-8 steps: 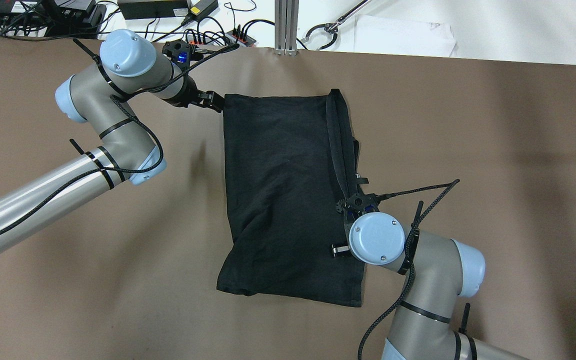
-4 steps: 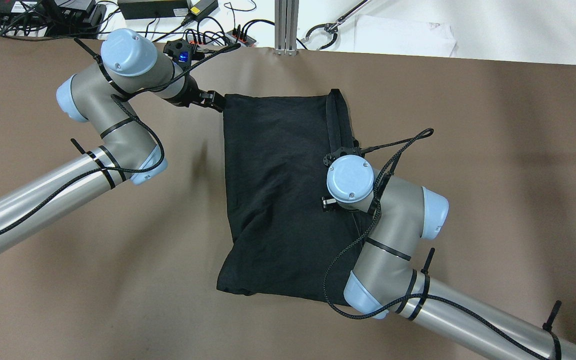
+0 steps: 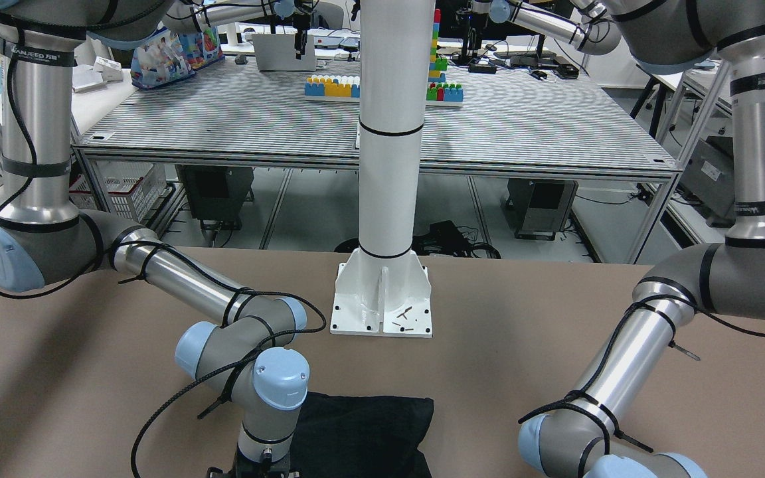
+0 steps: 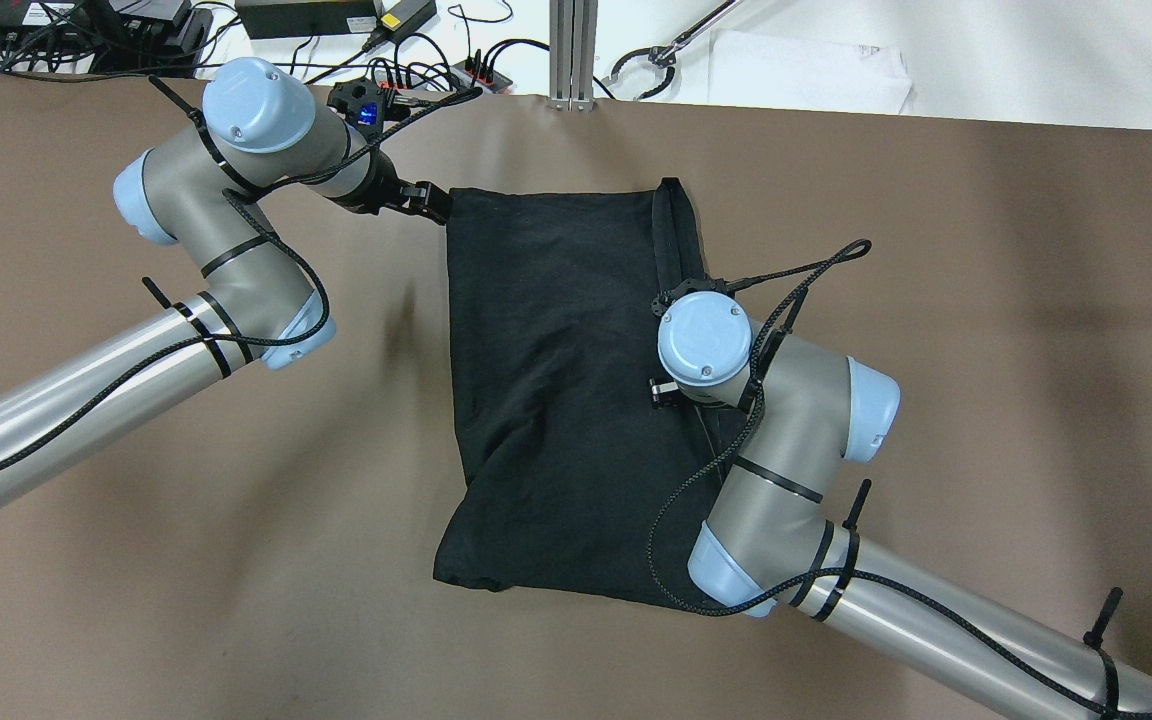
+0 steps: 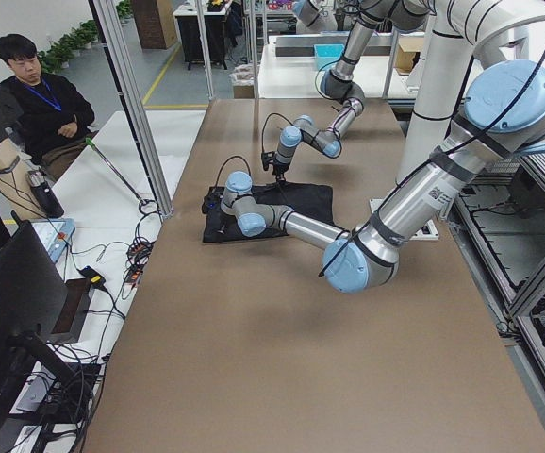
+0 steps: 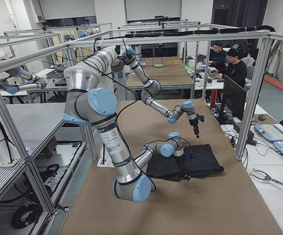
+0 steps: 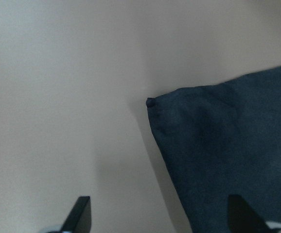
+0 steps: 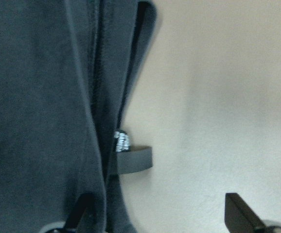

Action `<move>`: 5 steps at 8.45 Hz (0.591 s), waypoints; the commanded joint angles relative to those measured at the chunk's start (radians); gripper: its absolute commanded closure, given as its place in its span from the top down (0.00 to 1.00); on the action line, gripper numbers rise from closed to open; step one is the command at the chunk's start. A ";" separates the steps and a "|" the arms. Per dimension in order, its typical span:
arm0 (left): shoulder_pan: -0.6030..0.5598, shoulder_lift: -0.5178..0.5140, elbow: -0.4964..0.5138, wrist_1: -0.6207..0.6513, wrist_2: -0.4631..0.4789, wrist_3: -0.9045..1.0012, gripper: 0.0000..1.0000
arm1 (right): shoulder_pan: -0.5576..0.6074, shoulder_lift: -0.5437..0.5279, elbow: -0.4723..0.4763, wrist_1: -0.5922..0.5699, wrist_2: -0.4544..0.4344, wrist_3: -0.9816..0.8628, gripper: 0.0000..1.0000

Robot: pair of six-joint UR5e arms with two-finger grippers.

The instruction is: Fold clothes

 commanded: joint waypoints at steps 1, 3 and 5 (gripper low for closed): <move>0.000 0.001 -0.001 -0.001 -0.001 0.000 1.00 | 0.052 -0.066 0.001 0.002 0.002 -0.094 0.95; 0.000 0.002 -0.001 -0.001 -0.001 0.000 1.00 | 0.068 -0.062 0.002 0.002 0.017 -0.095 0.95; 0.000 0.003 -0.003 -0.001 -0.001 0.000 1.00 | 0.075 -0.005 -0.001 0.003 0.031 -0.072 0.95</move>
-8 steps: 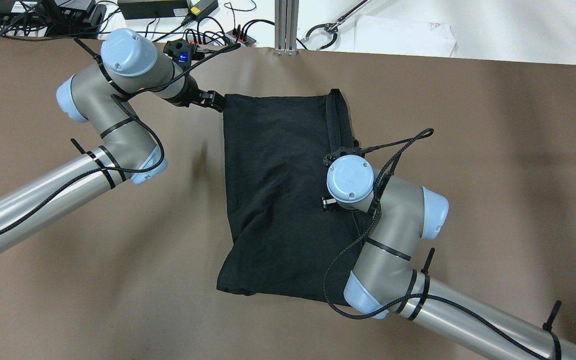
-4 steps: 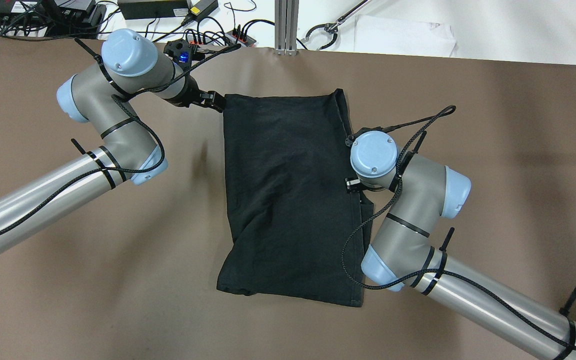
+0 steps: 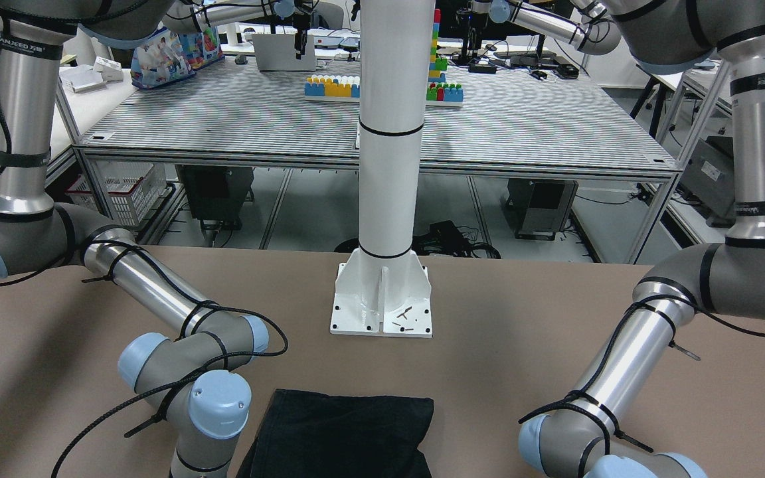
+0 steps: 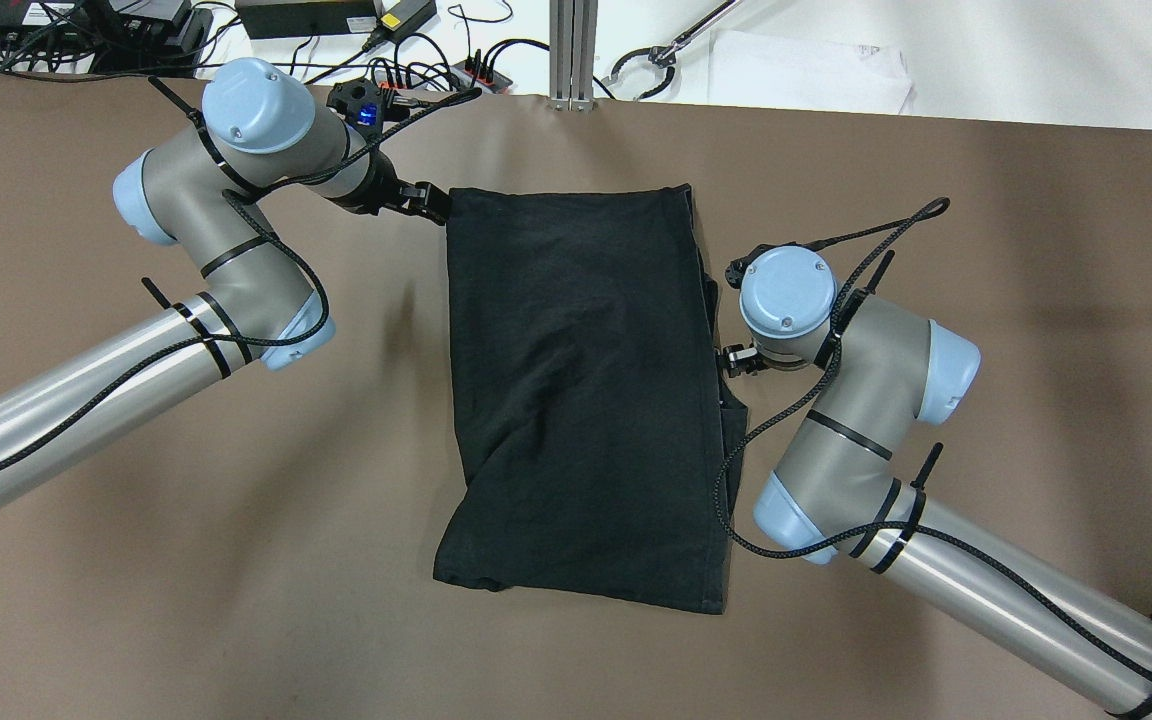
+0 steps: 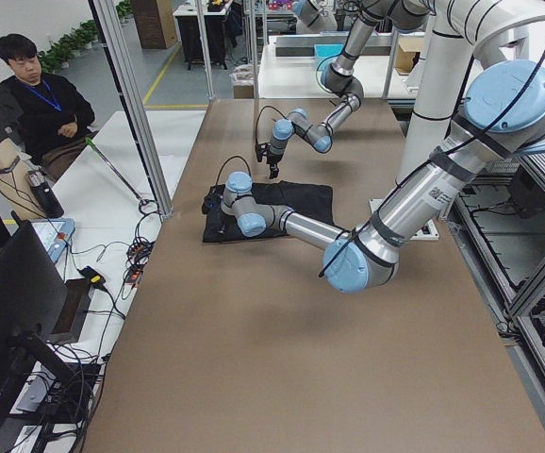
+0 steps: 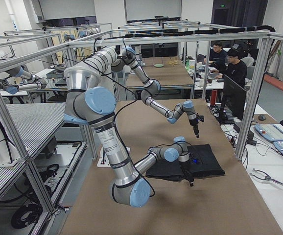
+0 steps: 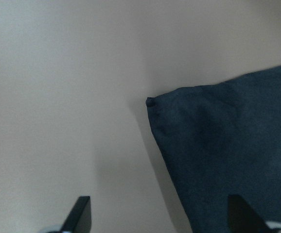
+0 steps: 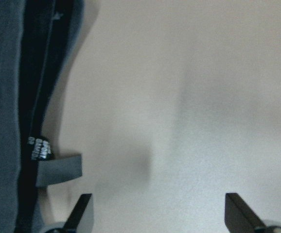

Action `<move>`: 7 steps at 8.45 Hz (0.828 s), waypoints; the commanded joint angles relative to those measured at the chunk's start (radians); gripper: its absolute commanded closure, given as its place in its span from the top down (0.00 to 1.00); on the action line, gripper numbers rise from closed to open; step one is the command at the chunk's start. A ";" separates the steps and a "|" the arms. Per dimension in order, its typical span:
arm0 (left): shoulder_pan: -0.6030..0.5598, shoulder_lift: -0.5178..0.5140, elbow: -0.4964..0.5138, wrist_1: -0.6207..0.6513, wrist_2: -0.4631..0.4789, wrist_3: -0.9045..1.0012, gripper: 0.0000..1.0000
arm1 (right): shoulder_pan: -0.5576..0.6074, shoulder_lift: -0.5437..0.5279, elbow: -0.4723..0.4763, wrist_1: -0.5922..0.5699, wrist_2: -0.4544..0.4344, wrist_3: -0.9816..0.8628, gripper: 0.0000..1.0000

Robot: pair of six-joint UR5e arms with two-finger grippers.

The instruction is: Fold clothes

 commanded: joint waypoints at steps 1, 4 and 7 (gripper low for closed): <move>-0.002 0.005 -0.012 0.000 0.000 -0.003 1.00 | 0.007 0.065 -0.002 0.001 0.018 0.059 0.95; 0.029 0.061 -0.103 0.000 -0.011 -0.073 1.00 | 0.007 0.087 0.010 0.076 0.070 0.300 0.95; 0.138 0.123 -0.195 0.000 0.000 -0.253 1.00 | 0.018 0.047 0.012 0.301 0.088 0.496 0.94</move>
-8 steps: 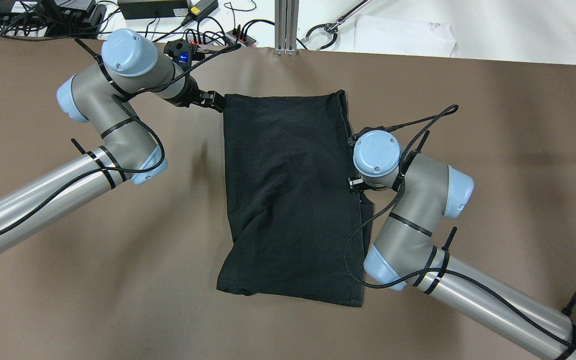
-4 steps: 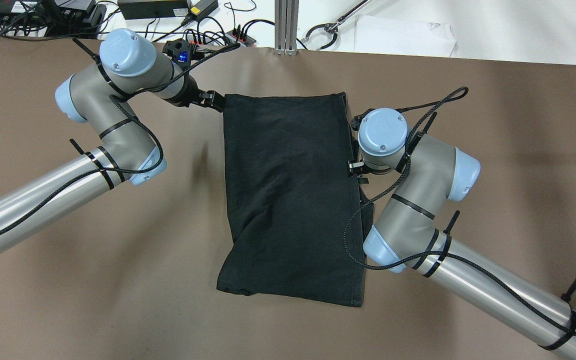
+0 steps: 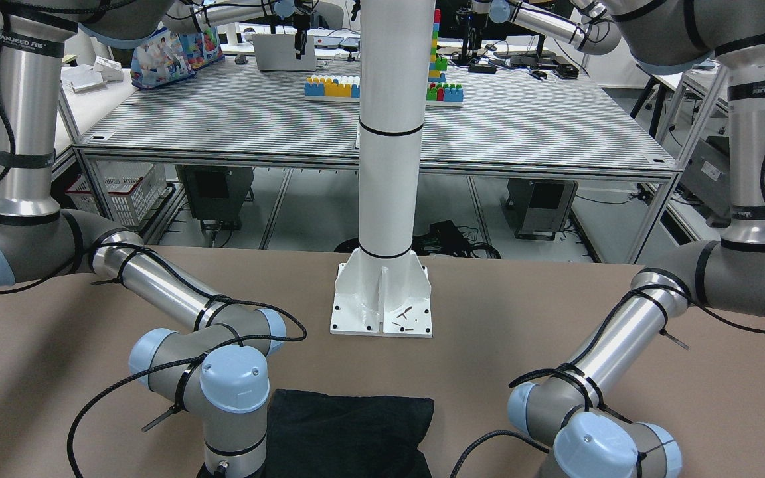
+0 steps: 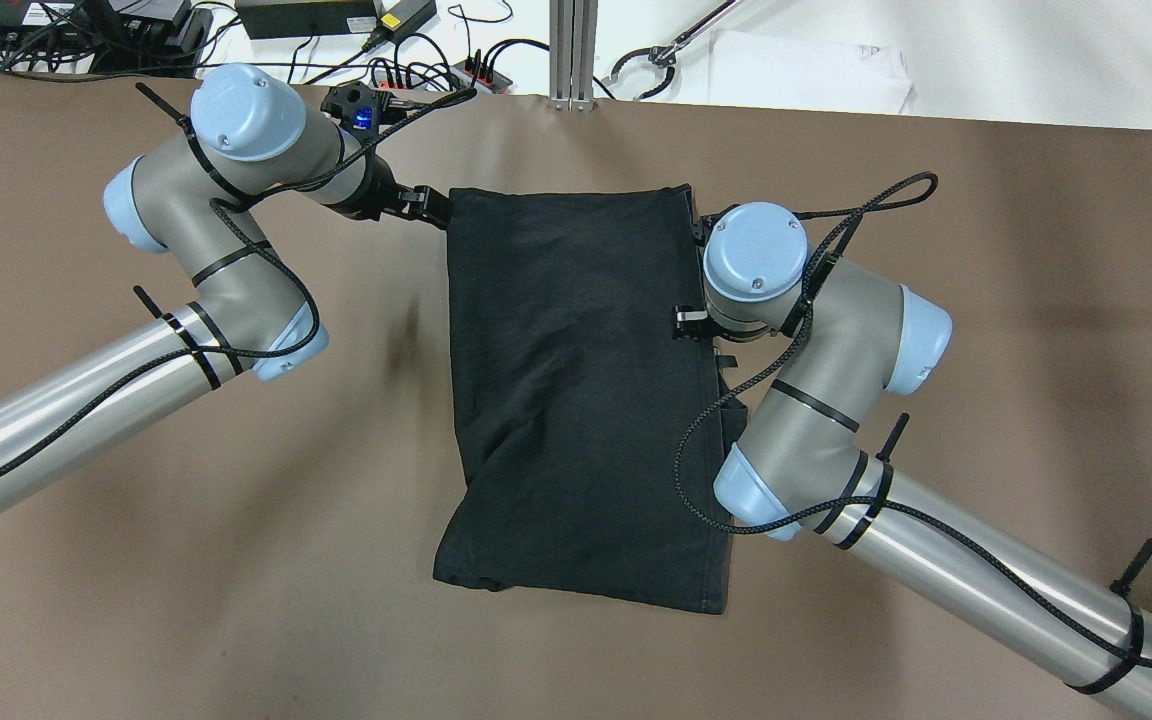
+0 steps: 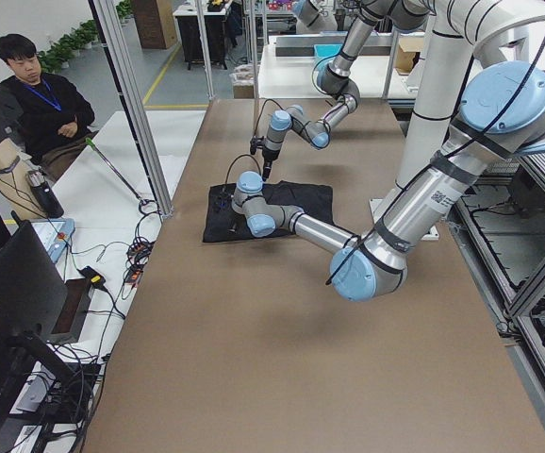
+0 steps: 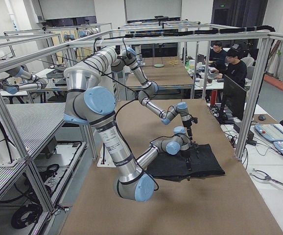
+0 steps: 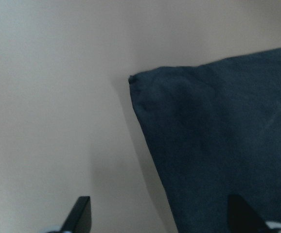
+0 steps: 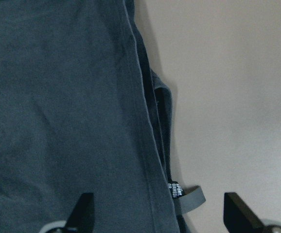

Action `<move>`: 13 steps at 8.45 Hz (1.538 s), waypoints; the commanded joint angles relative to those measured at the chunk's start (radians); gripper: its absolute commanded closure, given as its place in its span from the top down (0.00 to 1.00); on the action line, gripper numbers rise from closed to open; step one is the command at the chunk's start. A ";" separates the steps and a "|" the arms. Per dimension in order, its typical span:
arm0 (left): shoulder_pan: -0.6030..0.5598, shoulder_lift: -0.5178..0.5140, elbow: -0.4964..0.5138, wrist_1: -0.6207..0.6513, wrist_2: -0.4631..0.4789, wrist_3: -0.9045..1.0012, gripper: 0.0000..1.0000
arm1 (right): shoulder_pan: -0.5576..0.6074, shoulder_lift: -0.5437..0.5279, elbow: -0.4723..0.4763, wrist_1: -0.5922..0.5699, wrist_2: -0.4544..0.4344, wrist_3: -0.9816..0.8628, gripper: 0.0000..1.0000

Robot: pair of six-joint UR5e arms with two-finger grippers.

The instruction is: Fold clothes

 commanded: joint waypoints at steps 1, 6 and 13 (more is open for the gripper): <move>0.099 0.052 -0.068 -0.001 0.009 -0.161 1.00 | 0.010 -0.031 0.002 0.164 0.008 0.112 0.94; 0.172 0.109 -0.112 -0.014 0.010 -0.189 0.27 | 0.008 -0.081 0.060 0.163 0.008 0.099 0.94; 0.173 0.109 -0.116 -0.043 0.009 -0.197 0.00 | 0.008 -0.081 0.076 0.154 0.008 0.099 0.94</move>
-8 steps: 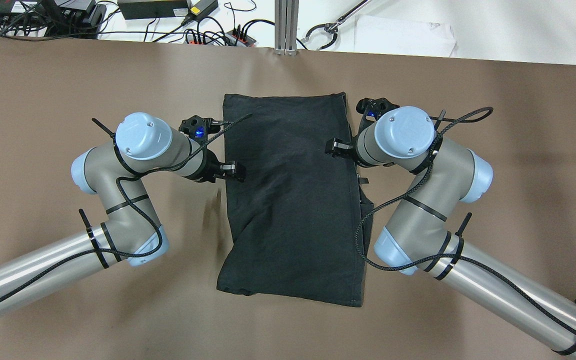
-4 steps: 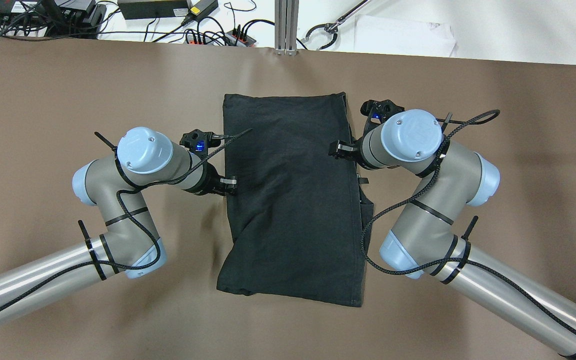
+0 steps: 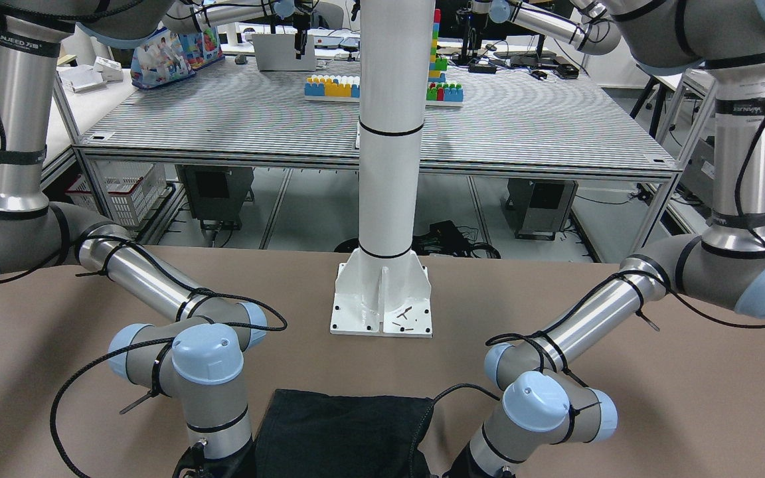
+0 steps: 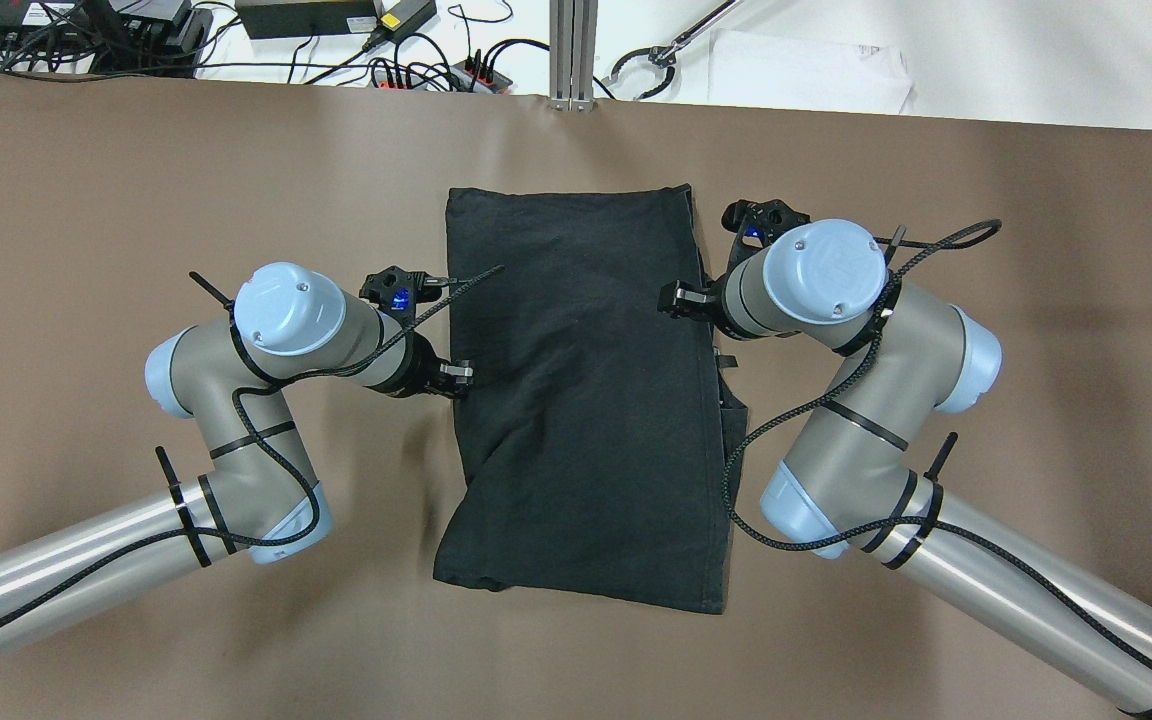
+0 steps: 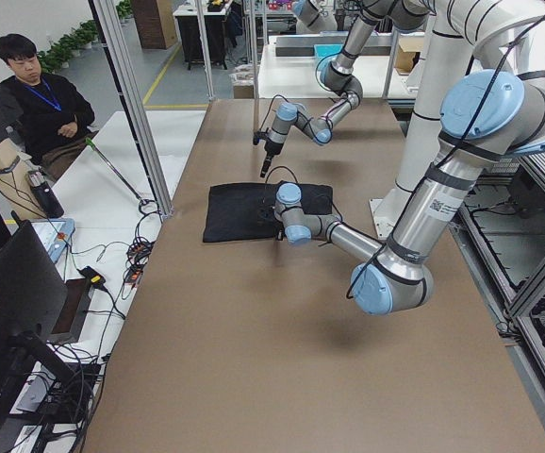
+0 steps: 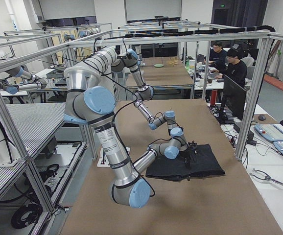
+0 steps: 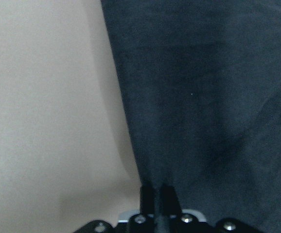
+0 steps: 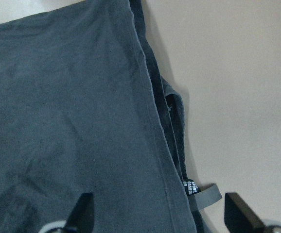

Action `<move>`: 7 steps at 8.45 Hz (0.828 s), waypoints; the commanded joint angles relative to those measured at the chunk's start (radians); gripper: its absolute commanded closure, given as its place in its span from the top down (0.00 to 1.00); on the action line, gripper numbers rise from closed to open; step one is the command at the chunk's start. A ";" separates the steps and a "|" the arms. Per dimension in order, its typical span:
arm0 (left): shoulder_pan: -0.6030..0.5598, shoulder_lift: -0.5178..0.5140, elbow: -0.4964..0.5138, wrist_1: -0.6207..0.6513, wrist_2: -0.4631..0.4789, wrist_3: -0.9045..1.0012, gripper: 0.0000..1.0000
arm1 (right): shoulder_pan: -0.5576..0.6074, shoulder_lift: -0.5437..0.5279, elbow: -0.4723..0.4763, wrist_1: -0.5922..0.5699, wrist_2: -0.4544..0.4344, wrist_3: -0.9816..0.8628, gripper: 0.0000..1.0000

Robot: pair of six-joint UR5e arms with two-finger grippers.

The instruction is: Fold clothes

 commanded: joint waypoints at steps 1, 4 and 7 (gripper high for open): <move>-0.010 0.025 -0.028 -0.022 -0.011 0.001 0.00 | 0.000 -0.002 0.004 -0.003 0.000 0.000 0.94; -0.082 0.107 -0.085 -0.023 -0.067 0.048 0.00 | 0.000 -0.003 0.004 -0.003 0.000 0.000 0.94; -0.091 0.121 -0.088 -0.025 -0.066 0.076 0.00 | -0.002 -0.009 0.004 -0.001 0.000 0.000 0.94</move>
